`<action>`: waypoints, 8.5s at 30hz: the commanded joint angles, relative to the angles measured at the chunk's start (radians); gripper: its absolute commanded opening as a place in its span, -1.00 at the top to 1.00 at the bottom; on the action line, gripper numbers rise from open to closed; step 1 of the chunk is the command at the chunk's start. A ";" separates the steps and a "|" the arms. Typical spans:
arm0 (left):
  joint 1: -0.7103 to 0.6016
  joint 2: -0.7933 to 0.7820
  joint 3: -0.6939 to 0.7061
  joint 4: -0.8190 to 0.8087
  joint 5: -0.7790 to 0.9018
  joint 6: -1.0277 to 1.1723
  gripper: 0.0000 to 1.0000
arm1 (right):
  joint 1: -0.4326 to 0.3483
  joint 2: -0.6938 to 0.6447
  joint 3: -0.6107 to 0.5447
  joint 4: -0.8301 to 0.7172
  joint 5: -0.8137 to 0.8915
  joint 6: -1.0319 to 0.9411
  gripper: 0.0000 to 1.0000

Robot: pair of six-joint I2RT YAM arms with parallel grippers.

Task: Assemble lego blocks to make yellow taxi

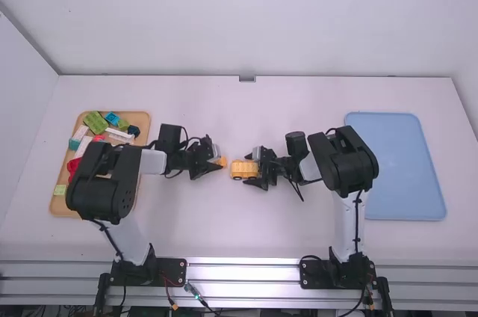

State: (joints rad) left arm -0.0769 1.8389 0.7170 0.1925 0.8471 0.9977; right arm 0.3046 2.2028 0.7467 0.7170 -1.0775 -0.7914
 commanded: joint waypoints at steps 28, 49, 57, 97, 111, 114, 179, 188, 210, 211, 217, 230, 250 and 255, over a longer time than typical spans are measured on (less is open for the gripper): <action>-0.149 -0.053 -0.004 0.105 0.113 -0.066 0.96 | 0.003 0.017 0.006 -0.037 0.001 -0.028 0.09; -0.163 0.083 0.059 0.135 0.237 -0.066 0.96 | 0.004 0.017 0.006 -0.036 -0.003 -0.027 0.14; -0.196 0.094 0.068 0.153 0.211 -0.066 0.96 | 0.004 0.017 0.006 -0.037 -0.003 -0.027 0.14; -0.227 0.164 0.076 0.139 0.071 -0.137 0.97 | 0.003 0.017 0.006 -0.036 -0.006 -0.020 0.14; -0.237 0.164 0.054 0.077 -0.030 -0.133 0.97 | 0.003 0.017 0.012 -0.019 -0.022 -0.008 0.13; -0.238 0.164 0.041 0.078 -0.021 -0.099 0.97 | 0.003 0.017 0.025 -0.042 -0.022 -0.009 0.13; -0.237 0.137 0.095 0.088 -0.070 -0.118 0.34 | 0.002 0.017 0.032 -0.051 -0.022 0.010 0.13; -0.225 0.097 0.095 0.068 -0.040 -0.119 0.22 | -0.003 0.017 0.032 -0.052 -0.023 0.010 0.13; -0.204 0.028 0.095 0.061 0.008 -0.118 -0.98 | -0.003 0.017 0.033 -0.069 -0.022 0.006 0.13; -0.203 0.020 0.095 0.060 0.009 -0.118 -0.98 | -0.003 0.017 0.033 -0.070 -0.022 0.006 0.13; -0.174 -0.056 0.095 0.034 0.009 -0.118 -0.98 | -0.002 0.017 0.034 -0.067 -0.022 0.006 0.12; 0.019 -0.228 0.094 -0.086 0.008 -0.148 -0.98 | -0.068 -0.042 0.141 -0.071 -0.022 0.180 0.12; 0.071 -0.214 0.093 0.108 -0.038 -0.269 -0.98 | -0.660 -0.607 -0.076 -0.361 0.486 0.379 0.11; 0.071 -0.214 0.093 0.175 -0.203 -0.407 -0.98 | -0.817 -0.660 -0.220 -0.262 0.662 0.499 0.05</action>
State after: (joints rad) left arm -0.0097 1.6238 0.8181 0.3569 0.7338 0.6865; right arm -0.4770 1.5661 0.5747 0.4381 -0.5289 -0.3801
